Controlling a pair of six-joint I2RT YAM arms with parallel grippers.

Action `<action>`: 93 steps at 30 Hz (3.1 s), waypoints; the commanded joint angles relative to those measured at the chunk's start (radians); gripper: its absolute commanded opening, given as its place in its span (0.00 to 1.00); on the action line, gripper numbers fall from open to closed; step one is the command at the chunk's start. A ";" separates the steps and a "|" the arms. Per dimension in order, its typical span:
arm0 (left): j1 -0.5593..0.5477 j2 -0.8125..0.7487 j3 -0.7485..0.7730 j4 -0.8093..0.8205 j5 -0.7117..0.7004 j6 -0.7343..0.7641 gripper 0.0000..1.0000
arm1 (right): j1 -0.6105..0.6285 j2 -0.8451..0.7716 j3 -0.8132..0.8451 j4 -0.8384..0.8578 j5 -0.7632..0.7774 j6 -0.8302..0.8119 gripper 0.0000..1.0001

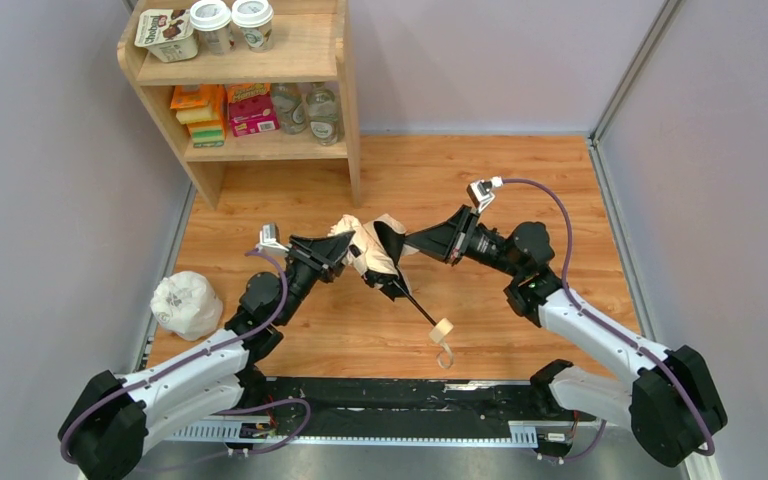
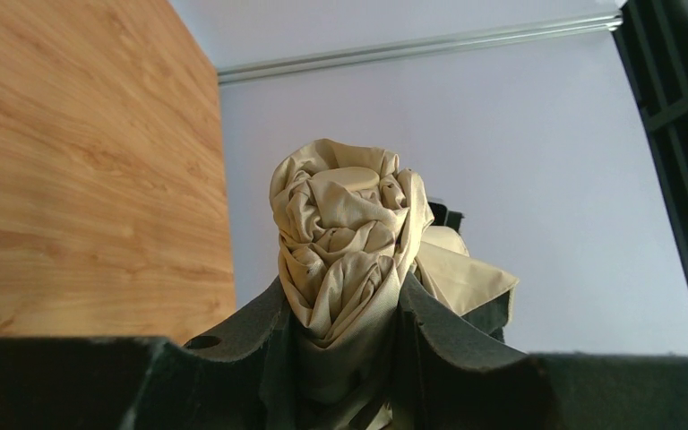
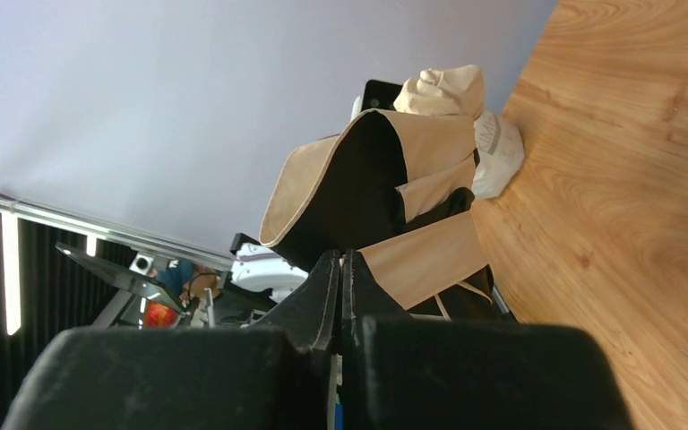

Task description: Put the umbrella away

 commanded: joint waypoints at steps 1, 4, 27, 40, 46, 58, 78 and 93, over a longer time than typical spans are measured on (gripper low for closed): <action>0.002 0.001 0.029 -0.178 -0.119 0.023 0.00 | 0.042 -0.034 0.112 -0.002 0.008 -0.104 0.00; -0.009 -0.010 0.062 -0.261 -0.148 0.040 0.00 | 0.075 -0.029 0.189 -0.129 0.008 -0.187 0.00; -0.073 0.111 0.320 -0.967 -0.218 0.041 0.00 | 0.285 0.211 0.421 -0.654 0.104 -0.628 0.00; -0.061 -0.113 0.223 -0.964 -0.278 -0.040 0.00 | 0.285 0.023 0.271 -0.579 0.117 -0.603 0.00; -0.053 -0.079 0.241 -0.979 -0.260 -0.072 0.00 | 0.286 -0.017 0.264 -0.592 0.082 -0.654 0.00; -0.016 0.010 0.351 -1.065 -0.195 -0.029 0.00 | 0.286 -0.072 0.261 -0.626 -0.023 -0.776 0.00; -0.047 0.166 0.450 -1.142 -0.140 0.107 0.00 | 0.343 0.268 0.573 -0.838 0.147 -0.824 0.00; -0.030 0.082 0.436 -1.198 -0.206 0.116 0.00 | 0.391 0.155 0.493 -0.881 0.445 -0.910 0.00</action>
